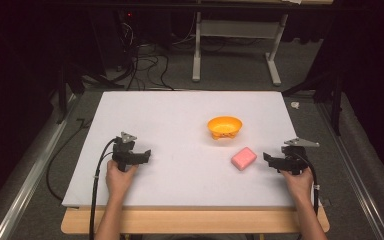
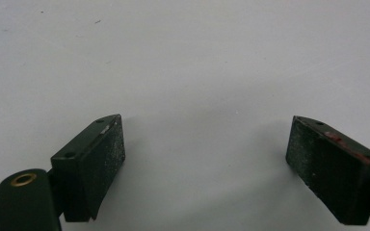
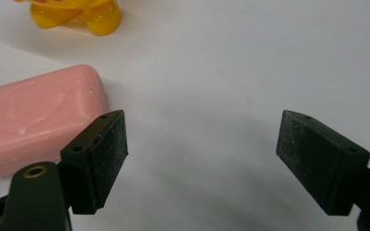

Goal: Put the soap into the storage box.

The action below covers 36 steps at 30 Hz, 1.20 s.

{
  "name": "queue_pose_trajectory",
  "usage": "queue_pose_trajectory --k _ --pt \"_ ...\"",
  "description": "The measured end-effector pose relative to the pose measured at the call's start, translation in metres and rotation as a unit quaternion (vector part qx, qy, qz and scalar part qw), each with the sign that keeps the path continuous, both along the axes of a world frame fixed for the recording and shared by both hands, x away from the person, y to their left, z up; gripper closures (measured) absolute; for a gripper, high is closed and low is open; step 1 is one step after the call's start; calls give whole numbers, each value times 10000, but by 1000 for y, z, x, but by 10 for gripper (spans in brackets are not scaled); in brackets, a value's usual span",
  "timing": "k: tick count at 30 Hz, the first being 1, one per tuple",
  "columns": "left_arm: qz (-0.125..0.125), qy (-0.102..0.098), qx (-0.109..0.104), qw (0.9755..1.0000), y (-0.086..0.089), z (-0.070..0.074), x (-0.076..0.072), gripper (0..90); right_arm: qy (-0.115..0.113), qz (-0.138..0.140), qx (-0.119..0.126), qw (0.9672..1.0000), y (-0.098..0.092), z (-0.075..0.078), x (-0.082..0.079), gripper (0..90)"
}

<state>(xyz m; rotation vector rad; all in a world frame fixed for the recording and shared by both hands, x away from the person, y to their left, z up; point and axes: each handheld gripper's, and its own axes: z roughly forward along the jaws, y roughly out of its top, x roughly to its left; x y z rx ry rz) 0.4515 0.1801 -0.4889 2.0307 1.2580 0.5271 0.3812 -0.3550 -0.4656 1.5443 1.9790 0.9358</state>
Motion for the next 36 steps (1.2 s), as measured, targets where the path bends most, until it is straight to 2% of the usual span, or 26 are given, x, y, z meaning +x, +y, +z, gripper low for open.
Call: queue_pose_trajectory --k 7,16,18,25,36 --pt "0 0 0 10000 0 0 0 140 -183 120 146 9997 3 5 -13 164" --pt "1 1 0 10000 0 0 0 140 -280 304 288 9987 11 8 -24 154" --pt "0 1 0 10000 0 0 0 140 -296 368 405 9981 14 9 -25 149" --pt "1 -1 0 10000 0 0 0 140 -370 571 295 9972 29 11 -28 140" --pt "1 2 -1 10000 0 0 0 140 -327 854 247 9955 48 11 -23 129"
